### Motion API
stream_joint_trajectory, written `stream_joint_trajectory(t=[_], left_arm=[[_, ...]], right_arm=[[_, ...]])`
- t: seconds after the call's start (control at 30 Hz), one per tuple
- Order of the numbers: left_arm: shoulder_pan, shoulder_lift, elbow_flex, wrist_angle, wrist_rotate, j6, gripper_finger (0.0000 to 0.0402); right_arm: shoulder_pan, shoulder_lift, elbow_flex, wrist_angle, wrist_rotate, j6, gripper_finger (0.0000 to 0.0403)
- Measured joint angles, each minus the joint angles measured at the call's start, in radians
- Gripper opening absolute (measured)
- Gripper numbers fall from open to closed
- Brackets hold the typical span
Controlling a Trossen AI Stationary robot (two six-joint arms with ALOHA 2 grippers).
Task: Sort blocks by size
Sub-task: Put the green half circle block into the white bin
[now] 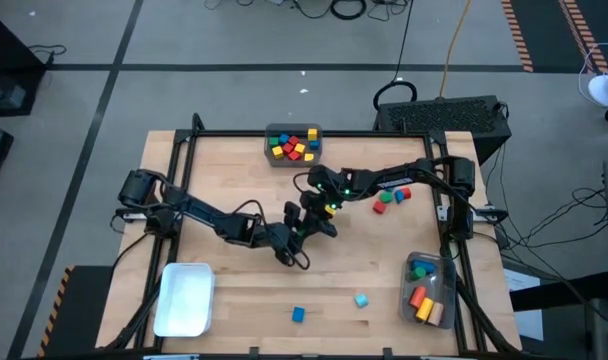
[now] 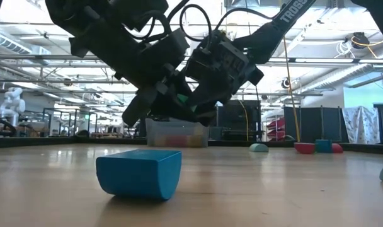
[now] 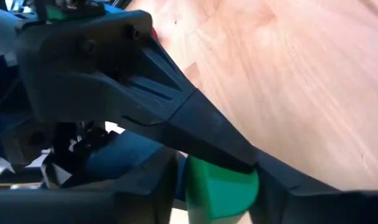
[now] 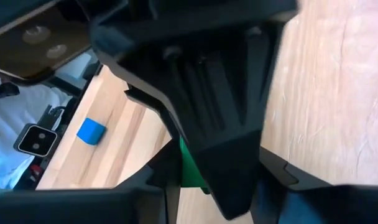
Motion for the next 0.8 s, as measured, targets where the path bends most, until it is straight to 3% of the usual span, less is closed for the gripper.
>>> stream_joint_trajectory(t=[0.17, 0.43, 0.63, 0.8], left_arm=[[-0.008, 0.000, 0.001, -0.017, -0.043, 0.012, 0.0089], [-0.029, -0.010, 0.003, -0.047, -0.138, -0.051, 0.0090], [-0.052, -0.097, -0.001, -0.212, -0.212, -0.212, 0.0091], [-0.073, -0.214, -0.001, -0.434, -0.207, -0.439, 0.0092]], right_arm=[[-0.001, 0.000, 0.000, 0.004, -0.008, 0.019, 0.0139], [-0.015, -0.012, 0.002, 0.005, -0.013, 0.068, 0.0143], [-0.024, -0.090, 0.000, -0.090, 0.011, 0.044, 0.0161], [-0.023, -0.167, 0.000, -0.199, 0.171, -0.011, 0.0162]])
